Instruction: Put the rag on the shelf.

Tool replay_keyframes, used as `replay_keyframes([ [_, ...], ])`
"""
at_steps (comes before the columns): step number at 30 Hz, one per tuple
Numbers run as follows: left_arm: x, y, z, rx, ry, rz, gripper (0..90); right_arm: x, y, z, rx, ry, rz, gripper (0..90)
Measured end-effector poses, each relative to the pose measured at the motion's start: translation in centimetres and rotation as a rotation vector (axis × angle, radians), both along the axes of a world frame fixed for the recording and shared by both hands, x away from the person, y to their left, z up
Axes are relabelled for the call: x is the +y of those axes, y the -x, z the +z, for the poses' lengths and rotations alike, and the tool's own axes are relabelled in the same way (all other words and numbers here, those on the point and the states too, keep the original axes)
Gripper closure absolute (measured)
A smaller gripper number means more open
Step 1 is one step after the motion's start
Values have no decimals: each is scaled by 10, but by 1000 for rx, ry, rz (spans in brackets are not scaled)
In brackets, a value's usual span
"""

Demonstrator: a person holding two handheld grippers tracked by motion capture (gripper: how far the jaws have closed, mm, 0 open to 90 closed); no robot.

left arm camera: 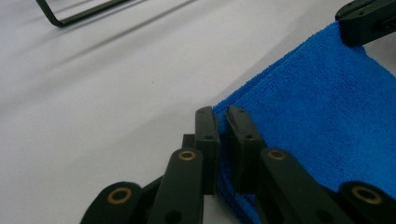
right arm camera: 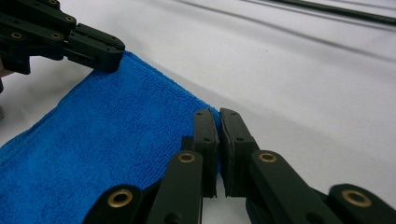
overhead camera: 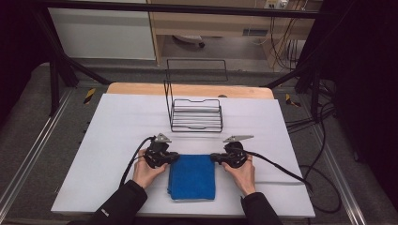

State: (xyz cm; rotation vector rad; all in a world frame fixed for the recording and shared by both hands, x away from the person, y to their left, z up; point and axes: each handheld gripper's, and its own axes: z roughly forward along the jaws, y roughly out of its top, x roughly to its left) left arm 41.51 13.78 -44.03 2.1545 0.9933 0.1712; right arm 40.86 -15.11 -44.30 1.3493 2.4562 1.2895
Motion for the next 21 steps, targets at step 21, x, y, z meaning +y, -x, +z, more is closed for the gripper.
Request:
replay_keyframes([
  [21,13,24,46,-148,96,-14,830,-7,13,32,-145,-103,18,865],
])
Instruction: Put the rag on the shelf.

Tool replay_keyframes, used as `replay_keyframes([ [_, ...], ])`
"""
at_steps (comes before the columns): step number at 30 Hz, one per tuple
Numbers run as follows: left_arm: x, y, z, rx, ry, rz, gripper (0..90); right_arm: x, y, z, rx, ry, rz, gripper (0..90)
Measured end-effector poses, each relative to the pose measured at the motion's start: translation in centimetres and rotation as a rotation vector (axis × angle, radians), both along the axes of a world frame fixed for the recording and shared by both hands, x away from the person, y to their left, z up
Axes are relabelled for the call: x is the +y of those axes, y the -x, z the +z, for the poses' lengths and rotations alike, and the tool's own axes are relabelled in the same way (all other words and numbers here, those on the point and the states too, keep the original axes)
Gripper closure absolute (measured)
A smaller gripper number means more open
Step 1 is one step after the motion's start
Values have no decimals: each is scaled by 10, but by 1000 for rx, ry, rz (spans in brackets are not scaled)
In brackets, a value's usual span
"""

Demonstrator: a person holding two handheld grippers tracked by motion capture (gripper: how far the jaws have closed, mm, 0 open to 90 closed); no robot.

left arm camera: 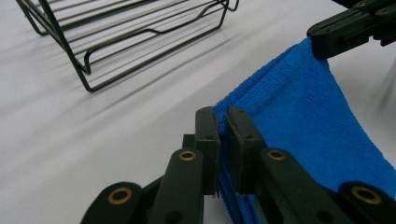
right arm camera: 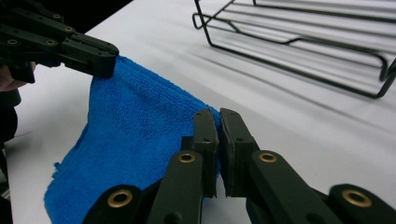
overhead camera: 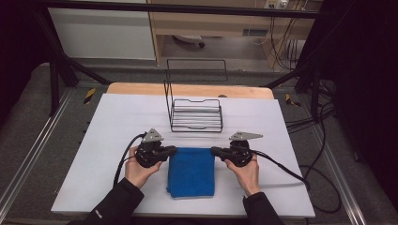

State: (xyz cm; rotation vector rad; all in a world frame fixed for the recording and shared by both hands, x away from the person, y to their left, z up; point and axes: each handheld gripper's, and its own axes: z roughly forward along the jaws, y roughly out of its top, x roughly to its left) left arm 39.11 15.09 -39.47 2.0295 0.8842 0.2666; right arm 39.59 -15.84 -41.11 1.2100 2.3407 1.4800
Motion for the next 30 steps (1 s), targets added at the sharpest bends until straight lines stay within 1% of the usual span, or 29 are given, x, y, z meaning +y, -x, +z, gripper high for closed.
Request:
replay_keyframes([
  [2,0,3,4,-20,-1,2,830,-1,2,5,-24,1,0,866],
  [6,1,7,14,-44,23,4,830,-1,6,14,-55,-10,1,865],
  [8,2,10,19,-67,27,6,831,-1,8,18,-73,-14,-1,866],
  [10,2,12,24,-79,36,7,831,-2,9,22,-92,-24,-2,865],
  [12,2,14,28,-87,49,6,831,-3,11,25,-112,-23,-3,866],
  [22,2,24,42,-143,74,11,831,-4,20,43,-189,-35,-11,867],
  [23,2,24,44,-148,77,11,831,-4,22,46,-203,-39,-10,868],
  [24,2,25,45,-152,79,12,831,-4,22,46,-203,-39,-10,868],
  [30,3,27,54,-173,101,20,831,-4,28,58,-246,-42,-9,870],
])
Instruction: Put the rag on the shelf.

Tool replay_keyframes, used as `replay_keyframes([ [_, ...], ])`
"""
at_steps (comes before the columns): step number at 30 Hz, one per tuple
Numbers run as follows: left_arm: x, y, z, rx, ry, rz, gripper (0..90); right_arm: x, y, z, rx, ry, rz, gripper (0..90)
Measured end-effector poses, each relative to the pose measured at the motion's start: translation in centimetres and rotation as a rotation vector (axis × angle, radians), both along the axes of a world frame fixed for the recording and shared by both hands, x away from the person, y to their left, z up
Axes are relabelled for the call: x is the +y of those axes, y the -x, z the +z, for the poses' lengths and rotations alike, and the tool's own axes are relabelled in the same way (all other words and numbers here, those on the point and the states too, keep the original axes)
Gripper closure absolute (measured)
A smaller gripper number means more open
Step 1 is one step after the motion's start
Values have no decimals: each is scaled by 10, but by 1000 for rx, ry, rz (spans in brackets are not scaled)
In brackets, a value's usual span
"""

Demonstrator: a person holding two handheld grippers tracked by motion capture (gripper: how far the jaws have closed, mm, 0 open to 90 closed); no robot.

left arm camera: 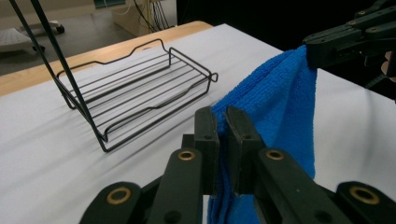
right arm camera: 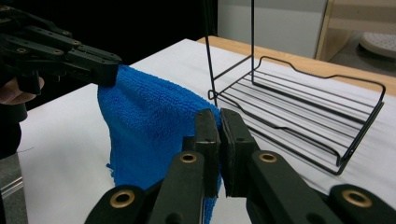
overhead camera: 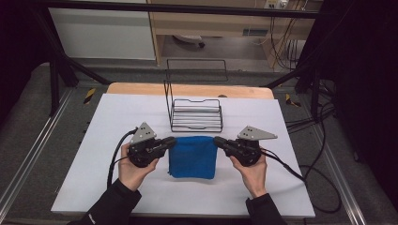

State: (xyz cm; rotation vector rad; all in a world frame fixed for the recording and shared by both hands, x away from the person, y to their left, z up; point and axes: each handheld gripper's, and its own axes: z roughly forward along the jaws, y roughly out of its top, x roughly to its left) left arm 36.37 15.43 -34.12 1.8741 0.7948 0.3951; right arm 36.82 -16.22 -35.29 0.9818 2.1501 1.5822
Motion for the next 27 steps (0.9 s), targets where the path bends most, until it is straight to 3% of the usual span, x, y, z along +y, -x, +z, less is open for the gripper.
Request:
replay_keyframes([
  [13,-1,2,20,-60,43,5,831,-1,10,26,-92,-10,-21,870],
  [27,-5,-8,53,-137,107,29,832,-3,6,56,-184,-39,-76,870],
])
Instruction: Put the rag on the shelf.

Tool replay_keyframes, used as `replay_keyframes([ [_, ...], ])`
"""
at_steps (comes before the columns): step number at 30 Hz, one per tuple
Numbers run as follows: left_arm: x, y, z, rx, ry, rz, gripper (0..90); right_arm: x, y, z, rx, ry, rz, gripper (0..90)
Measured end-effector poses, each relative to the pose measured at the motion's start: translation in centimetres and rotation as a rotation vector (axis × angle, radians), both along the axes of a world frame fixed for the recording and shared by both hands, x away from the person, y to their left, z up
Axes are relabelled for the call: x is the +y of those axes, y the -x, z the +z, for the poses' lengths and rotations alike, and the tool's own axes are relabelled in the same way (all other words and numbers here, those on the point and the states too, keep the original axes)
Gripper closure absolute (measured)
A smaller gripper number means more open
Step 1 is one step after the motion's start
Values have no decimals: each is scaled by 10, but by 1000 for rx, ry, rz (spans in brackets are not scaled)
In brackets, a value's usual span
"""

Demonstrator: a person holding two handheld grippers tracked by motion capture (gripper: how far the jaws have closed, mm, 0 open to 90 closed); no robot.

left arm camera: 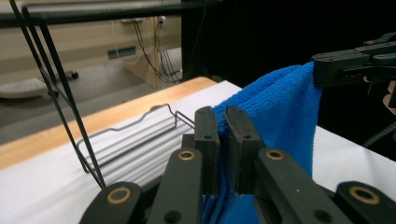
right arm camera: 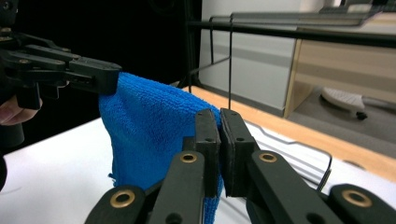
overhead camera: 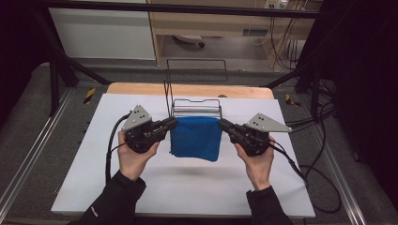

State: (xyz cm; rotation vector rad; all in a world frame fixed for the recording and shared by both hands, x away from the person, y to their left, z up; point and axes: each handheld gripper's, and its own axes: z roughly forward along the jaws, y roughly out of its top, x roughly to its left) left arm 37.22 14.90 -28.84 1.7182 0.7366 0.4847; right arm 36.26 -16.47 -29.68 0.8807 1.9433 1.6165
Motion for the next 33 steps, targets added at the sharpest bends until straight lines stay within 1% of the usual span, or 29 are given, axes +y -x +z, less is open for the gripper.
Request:
replay_keyframes([
  [4,-1,-3,9,-23,19,3,832,0,-2,9,-30,-19,-16,870],
  [7,-1,-5,14,-32,27,9,832,0,-3,15,-51,-29,-28,870],
  [13,0,-11,25,-57,69,21,833,2,-7,26,-84,-48,-38,870],
  [15,-1,-13,29,-63,76,25,833,2,-8,30,-93,-55,-44,870],
  [21,-2,-17,41,-84,110,30,834,3,-12,45,-129,-57,-61,870],
  [25,-4,-19,49,-99,117,31,834,2,-15,54,-151,-61,-73,870],
  [33,-8,-26,62,-125,135,36,834,0,-22,73,-178,-74,-90,870],
])
